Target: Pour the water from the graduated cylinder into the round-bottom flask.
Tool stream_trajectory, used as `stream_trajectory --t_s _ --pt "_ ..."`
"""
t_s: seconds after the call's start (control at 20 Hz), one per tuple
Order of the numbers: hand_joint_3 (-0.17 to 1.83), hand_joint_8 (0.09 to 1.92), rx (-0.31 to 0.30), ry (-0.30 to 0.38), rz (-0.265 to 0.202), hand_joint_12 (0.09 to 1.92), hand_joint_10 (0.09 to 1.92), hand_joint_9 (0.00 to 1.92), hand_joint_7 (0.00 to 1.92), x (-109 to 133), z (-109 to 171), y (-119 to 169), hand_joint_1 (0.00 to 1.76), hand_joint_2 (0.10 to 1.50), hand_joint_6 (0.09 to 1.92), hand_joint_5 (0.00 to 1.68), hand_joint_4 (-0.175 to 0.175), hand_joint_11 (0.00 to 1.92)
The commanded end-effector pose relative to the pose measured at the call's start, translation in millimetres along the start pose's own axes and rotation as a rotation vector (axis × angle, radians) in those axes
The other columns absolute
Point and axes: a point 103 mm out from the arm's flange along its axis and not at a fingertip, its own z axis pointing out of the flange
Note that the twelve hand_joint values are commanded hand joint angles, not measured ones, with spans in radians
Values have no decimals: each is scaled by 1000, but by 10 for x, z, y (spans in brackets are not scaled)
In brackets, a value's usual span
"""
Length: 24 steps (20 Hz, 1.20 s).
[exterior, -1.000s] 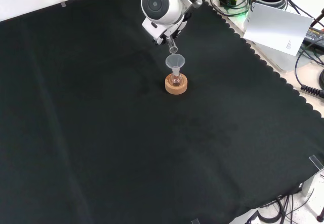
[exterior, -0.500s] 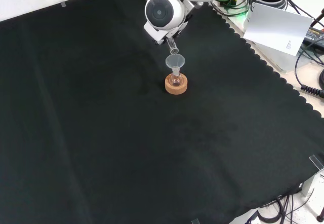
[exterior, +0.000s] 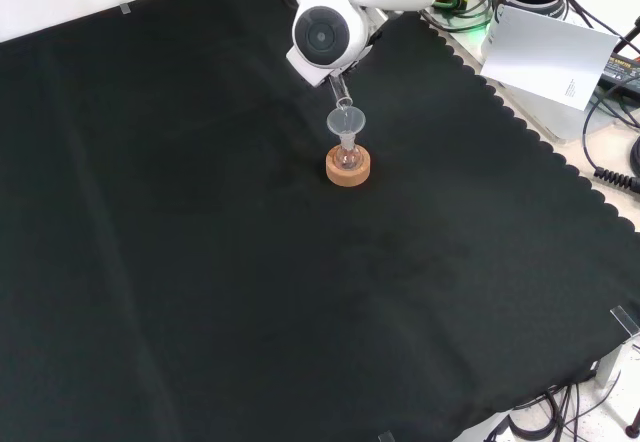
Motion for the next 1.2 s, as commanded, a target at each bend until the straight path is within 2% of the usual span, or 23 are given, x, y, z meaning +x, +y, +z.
stream_trajectory --t_s 0.05,0.3,0.4,0.45,0.55,0.85,1.2 --pt "0 845 19 -27 28 710 87 1478 1096 -25 -24 -3 1275 1068 862 1071 -175 1288" --pt "1 846 27 -47 37 710 87 1478 1095 -18 -50 -1 1275 1068 863 1070 -175 1289" --pt "-5 748 26 -52 40 708 87 1480 1118 -19 -64 -5 1263 1058 853 1122 -67 1292" --pt "-6 722 27 -53 40 707 87 1480 1125 -21 -65 -7 1260 1055 850 1136 -38 1293" --pt "-7 700 31 -59 41 706 87 1481 1130 -15 -77 -9 1257 1052 848 1147 -14 1293" --pt "-8 691 29 -56 41 705 87 1480 1134 -102 -30 -16 1257 1051 844 1151 -7 1295" --pt "-8 690 33 -73 59 705 87 1480 1134 -24 -127 -16 1257 1051 841 1153 -7 1296"
